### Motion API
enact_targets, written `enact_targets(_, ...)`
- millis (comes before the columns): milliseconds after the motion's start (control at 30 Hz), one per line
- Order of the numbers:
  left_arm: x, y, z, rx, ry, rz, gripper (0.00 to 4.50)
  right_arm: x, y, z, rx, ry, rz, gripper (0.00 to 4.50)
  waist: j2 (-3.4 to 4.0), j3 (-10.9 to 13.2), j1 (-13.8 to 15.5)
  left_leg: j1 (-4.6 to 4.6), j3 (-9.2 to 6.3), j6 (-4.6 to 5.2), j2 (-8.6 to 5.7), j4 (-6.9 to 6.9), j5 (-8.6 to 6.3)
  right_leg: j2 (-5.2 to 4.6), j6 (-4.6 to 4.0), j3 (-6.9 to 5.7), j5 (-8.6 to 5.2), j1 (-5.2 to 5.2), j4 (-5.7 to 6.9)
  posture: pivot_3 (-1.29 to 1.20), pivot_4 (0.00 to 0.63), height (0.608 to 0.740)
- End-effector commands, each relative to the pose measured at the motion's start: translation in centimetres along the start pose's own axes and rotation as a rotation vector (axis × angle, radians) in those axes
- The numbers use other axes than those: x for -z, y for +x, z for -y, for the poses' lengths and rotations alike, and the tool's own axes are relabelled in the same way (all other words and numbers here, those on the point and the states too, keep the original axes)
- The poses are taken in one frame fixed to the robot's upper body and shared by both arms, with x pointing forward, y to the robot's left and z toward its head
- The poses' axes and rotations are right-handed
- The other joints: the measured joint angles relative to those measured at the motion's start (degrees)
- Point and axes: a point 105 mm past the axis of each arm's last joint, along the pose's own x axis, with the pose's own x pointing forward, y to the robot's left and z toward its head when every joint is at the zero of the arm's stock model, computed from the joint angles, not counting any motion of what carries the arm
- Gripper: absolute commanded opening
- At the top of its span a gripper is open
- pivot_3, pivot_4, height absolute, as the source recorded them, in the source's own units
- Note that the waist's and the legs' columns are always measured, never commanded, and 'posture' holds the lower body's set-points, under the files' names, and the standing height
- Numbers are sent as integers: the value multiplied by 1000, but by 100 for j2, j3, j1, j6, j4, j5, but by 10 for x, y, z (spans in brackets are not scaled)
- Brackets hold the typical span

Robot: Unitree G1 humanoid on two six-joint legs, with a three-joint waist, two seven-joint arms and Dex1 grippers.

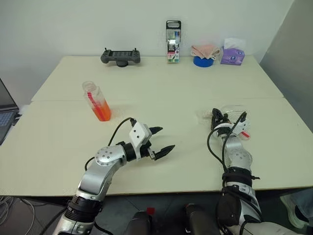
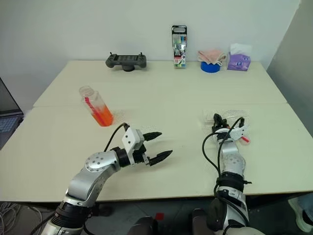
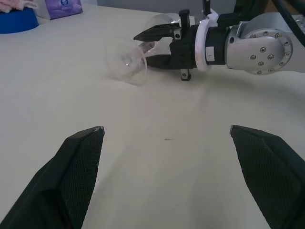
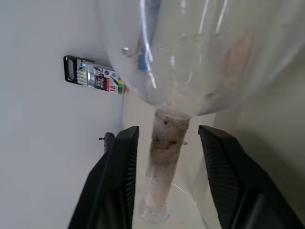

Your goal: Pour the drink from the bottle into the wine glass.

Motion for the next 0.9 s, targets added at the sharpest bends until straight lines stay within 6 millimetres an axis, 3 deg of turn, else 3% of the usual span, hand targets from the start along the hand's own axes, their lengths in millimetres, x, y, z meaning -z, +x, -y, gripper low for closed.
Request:
enact_targets(33,-14,-4,-4,-12,37,38,4500,-2,-3,-28,-89,-211,-15,718,4,3,8,-1,0,0,0,0,0,0,0,0,0,-1,-1,0,150,740)
enact_targets(100,-15,-9,-11,-39,31,44,4500,11,-5,-71,-250,-513,-49,206,16,10,9,-5,1,0,-1,0,0,-1,0,1,0,-5,-1,0,150,740)
enact_targets(167,-15,-16,-16,-72,20,49,4500,34,-11,-99,-401,-768,-93,171,27,17,-14,-18,10,0,-2,0,0,-1,-1,9,0,-26,2,0,150,740)
enact_targets(267,-14,-33,-23,-137,-4,46,4500,72,-18,-126,-593,-1028,-107,171,27,16,-105,-18,23,0,11,-12,0,9,-2,19,1,-44,10,0,150,740)
enact_targets(367,-10,-47,-25,-172,-8,20,4500,104,-19,-140,-736,-1228,-64,171,27,16,-147,-17,27,0,25,-25,0,21,-2,23,1,-61,20,0,150,740)
enact_targets(500,-14,-63,-27,-225,-54,27,4500,137,-16,-132,-836,-1448,29,171,24,16,-113,-19,19,-1,27,-23,1,25,-4,16,1,-59,19,0,150,740)
enact_targets(667,-17,-80,-28,-291,-109,32,4500,159,-8,-98,-802,-1463,-44,171,13,16,-13,-29,28,-4,7,-14,1,4,-18,26,9,-56,5,0,150,740)
enact_targets(800,-12,-87,-23,-315,-129,12,4500,186,-18,-66,-805,-1445,-170,171,9,16,-26,-25,55,-10,5,-13,-3,2,-31,54,18,-59,0,0,150,740)
enact_targets(900,-11,-85,-22,-317,-133,12,4500,193,-23,-59,-807,-1407,-191,171,7,16,-46,-13,80,-10,10,-16,-4,9,-29,79,18,-62,7,0,150,740)
